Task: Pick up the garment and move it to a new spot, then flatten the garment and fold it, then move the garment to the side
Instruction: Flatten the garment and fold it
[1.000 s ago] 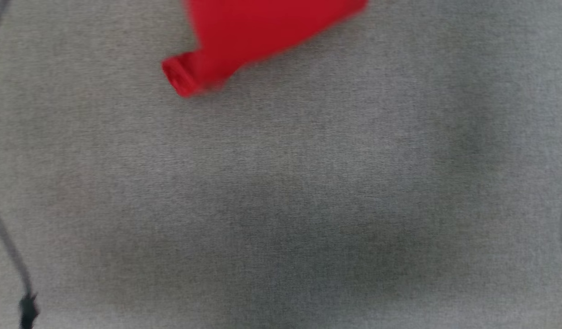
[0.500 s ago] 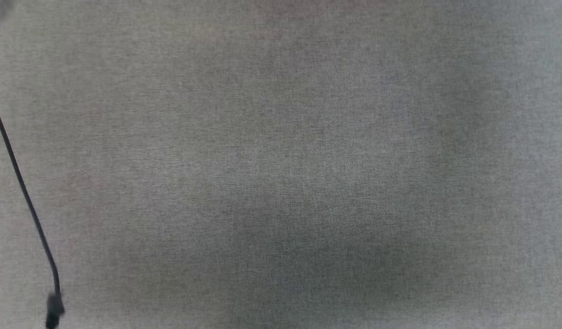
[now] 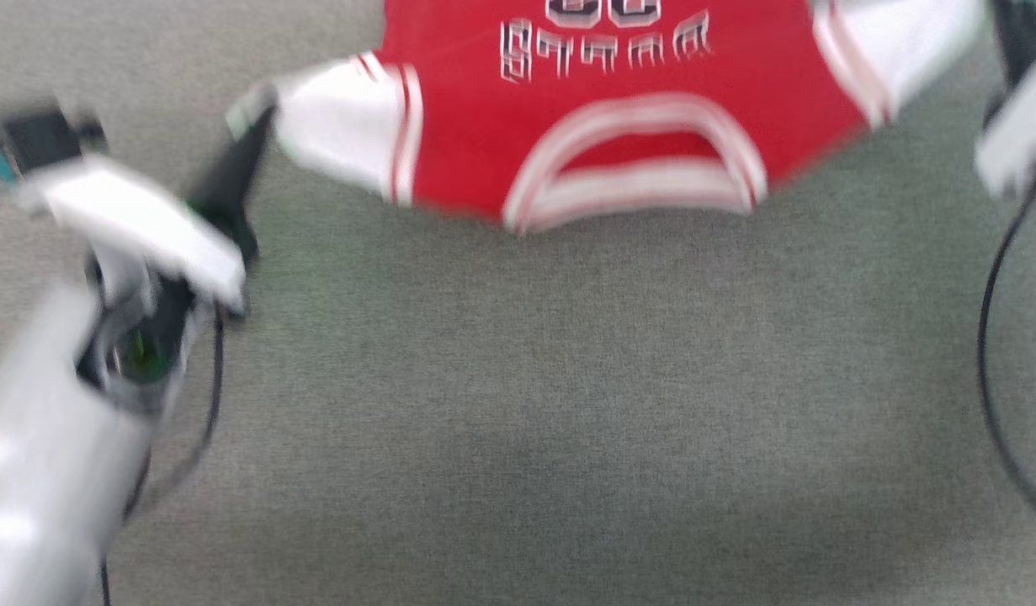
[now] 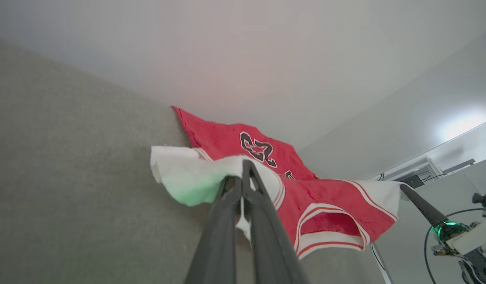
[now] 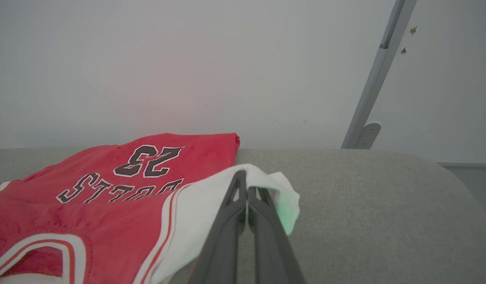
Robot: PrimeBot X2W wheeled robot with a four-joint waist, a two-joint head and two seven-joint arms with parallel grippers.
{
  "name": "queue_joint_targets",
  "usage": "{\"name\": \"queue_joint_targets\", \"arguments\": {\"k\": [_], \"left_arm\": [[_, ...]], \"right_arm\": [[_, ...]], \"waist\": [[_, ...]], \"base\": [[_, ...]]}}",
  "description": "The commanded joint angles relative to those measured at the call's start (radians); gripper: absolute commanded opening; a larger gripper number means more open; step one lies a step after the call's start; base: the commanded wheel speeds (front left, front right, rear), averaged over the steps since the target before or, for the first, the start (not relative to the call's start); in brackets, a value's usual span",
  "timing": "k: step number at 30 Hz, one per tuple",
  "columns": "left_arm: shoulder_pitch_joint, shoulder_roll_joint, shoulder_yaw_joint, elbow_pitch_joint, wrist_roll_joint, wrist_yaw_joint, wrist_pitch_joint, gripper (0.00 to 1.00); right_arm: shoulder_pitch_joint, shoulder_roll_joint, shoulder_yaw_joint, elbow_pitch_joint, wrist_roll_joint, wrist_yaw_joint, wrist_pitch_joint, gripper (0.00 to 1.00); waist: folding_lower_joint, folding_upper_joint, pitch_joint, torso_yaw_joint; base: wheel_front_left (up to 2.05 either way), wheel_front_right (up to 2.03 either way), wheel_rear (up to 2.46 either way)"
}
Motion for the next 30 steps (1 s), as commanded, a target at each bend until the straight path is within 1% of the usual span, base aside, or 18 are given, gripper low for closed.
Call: {"name": "queue_joint_targets", "arguments": {"k": [1, 3, 7, 10, 15, 17, 18, 20, 25, 28, 30], "left_arm": [[0.086, 0.036, -0.015, -0.056, 0.002, -0.004, -0.020, 0.00], [0.175, 0.063, -0.032, -0.107, 0.001, -0.004, -0.048, 0.00], [0.331, 0.131, -0.058, -0.215, -0.012, -0.004, -0.083, 0.00], [0.432, 0.184, -0.063, -0.288, -0.024, -0.004, -0.113, 0.00], [0.580, 0.279, -0.067, -0.400, -0.049, -0.004, -0.142, 0.00], [0.630, 0.309, -0.067, -0.439, -0.053, -0.004, -0.156, 0.00], [0.630, 0.309, -0.067, -0.439, -0.053, -0.004, -0.156, 0.00], [0.680, 0.344, -0.065, -0.481, -0.058, -0.004, -0.169, 0.00], [0.820, 0.413, -0.041, -0.579, -0.062, -0.003, -0.233, 0.00], [0.871, 0.428, -0.032, -0.630, -0.050, 0.012, -0.251, 0.00], [0.882, 0.418, -0.033, -0.651, -0.041, 0.014, -0.254, 0.00]], "right_arm": [[0.116, -0.013, -0.027, -0.083, 0.034, -0.002, 0.044, 0.00], [0.244, -0.022, -0.064, -0.181, 0.057, -0.002, 0.098, 0.00], [0.479, -0.013, -0.130, -0.371, 0.084, -0.002, 0.221, 0.00], [0.627, 0.008, -0.176, -0.502, 0.106, -0.002, 0.311, 0.00], [0.826, 0.056, -0.255, -0.679, 0.124, -0.002, 0.436, 0.00], [0.890, 0.082, -0.282, -0.739, 0.131, -0.002, 0.474, 0.00], [0.890, 0.082, -0.282, -0.739, 0.131, -0.002, 0.474, 0.00], [0.942, 0.102, -0.309, -0.793, 0.129, -0.002, 0.506, 0.00], [1.036, 0.139, -0.358, -0.902, 0.129, -0.002, 0.571, 0.00], [1.064, 0.155, -0.375, -0.948, 0.135, -0.002, 0.593, 0.00], [1.059, 0.161, -0.375, -0.954, 0.136, -0.002, 0.601, 0.00]], "waist": [[0.0000, 0.0000, -0.026, 0.008], [0.0000, 0.0000, -0.040, 0.010], [0.0000, 0.0000, -0.059, 0.009], [0.0000, 0.0000, -0.070, 0.008], [0.0000, 0.0000, -0.084, 0.011], [0.0000, 0.0000, -0.086, 0.014], [0.0000, 0.0000, -0.086, 0.014], [0.0000, 0.0000, -0.085, 0.016], [0.0000, 0.0000, -0.081, 0.017], [0.0000, 0.0000, -0.076, 0.021], [0.0000, 0.0000, -0.072, 0.022]], "base": [[0.00, 0.00, 0.00], [0.00, 0.00, 0.00], [0.00, 0.00, 0.00], [0.00, 0.00, 0.00], [0.00, 0.00, 0.00], [0.00, 0.00, 0.00], [0.00, 0.00, 0.00], [0.00, 0.00, 0.00], [0.00, 0.00, 0.00], [0.00, 0.00, 0.00], [0.00, 0.00, 0.00]]}}
